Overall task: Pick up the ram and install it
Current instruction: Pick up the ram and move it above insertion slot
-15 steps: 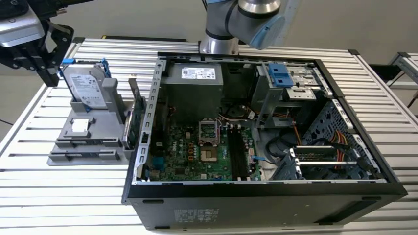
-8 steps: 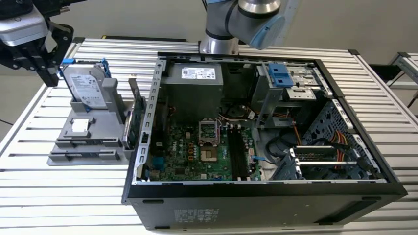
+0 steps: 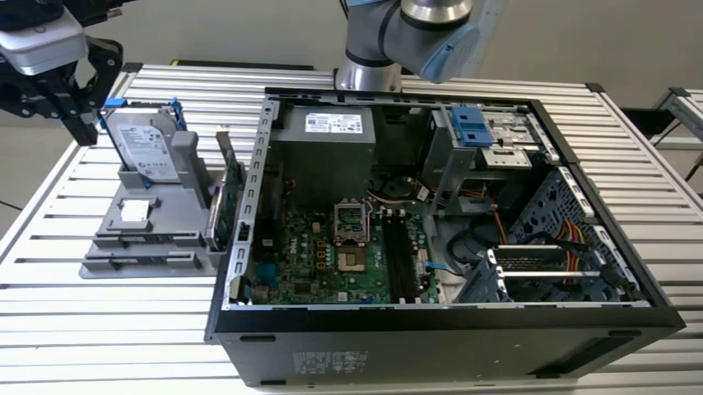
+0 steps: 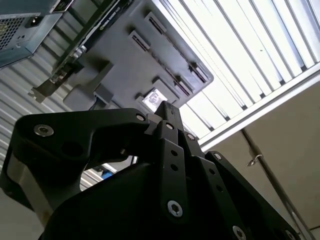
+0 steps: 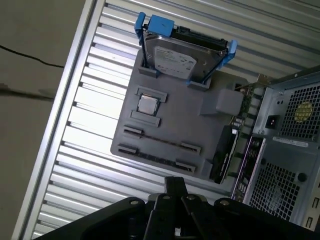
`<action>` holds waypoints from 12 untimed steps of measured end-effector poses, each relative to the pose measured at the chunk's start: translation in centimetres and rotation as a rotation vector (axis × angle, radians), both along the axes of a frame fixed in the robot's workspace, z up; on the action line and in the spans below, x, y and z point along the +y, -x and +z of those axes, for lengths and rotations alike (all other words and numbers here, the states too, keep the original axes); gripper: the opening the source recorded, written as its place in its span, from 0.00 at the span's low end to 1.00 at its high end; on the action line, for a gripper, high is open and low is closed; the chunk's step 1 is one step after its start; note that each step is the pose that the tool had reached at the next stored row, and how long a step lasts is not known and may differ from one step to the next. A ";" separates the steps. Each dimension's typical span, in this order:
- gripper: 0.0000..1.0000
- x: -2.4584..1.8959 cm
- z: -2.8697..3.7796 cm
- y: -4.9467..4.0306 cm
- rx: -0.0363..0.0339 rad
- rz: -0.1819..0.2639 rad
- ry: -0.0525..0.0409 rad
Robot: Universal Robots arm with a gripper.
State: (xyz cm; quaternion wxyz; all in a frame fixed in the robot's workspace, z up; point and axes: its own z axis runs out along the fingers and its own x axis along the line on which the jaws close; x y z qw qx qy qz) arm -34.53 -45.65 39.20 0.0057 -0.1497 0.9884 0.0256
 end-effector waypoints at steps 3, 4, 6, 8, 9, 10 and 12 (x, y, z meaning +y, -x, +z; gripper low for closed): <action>0.00 0.00 0.00 0.00 0.0000 0.013 0.0000; 0.00 0.00 0.00 0.00 0.0000 0.017 0.0000; 0.00 0.00 0.00 0.00 0.0001 0.020 0.0000; 0.00 0.00 0.00 0.00 0.0001 0.020 0.0000; 0.00 0.00 0.00 0.00 0.0001 0.020 0.0000; 0.00 0.00 0.00 0.00 0.0001 0.020 0.0000; 0.00 0.00 0.00 0.00 0.0000 0.022 0.0000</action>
